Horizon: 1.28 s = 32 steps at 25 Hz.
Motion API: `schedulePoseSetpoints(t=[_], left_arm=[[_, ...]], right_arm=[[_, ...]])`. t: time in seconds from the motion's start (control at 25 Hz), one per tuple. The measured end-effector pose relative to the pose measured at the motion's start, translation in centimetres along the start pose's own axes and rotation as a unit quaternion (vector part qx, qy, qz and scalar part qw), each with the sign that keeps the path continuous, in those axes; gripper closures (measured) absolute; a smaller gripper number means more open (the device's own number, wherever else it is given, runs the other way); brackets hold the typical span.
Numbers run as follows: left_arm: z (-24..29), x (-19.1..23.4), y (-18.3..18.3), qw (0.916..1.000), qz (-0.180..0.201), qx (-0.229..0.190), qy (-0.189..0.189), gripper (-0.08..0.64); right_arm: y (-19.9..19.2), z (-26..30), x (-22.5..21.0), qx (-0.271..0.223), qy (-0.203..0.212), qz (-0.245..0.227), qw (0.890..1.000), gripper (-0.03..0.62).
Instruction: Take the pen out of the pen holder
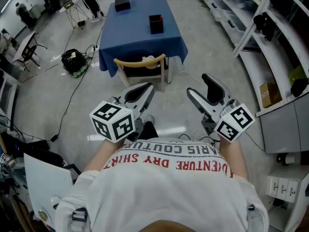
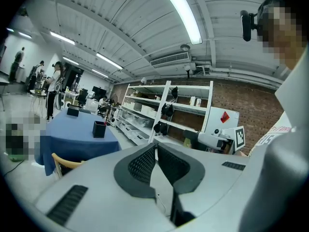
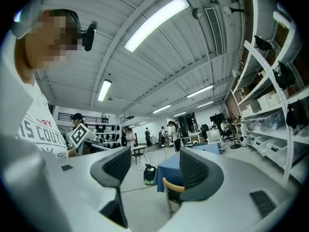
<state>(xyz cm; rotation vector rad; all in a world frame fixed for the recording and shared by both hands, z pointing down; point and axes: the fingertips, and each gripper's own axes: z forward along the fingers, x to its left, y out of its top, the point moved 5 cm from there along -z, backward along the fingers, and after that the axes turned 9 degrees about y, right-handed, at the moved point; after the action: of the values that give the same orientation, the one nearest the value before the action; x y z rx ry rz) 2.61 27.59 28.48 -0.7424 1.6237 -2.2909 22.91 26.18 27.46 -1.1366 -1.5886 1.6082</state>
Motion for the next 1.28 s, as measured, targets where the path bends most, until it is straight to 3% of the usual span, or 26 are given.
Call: schedulePoseSetpoints(t=[0.36,1.28], left_arm=[[4.4,5.1,1.6,0.9998,-0.004,0.017,-0.013,0.522],[19.3,24.2,9.5,0.9948,-0.009,0.06,-0.081,0.522]], right_arm=[[-0.7,4.6,-4.3,0.016,-0.017,-0.006,1.0,0.267],[-1.4,22.2,-18.0,0.034,-0.088,0.03,0.995,0.267]])
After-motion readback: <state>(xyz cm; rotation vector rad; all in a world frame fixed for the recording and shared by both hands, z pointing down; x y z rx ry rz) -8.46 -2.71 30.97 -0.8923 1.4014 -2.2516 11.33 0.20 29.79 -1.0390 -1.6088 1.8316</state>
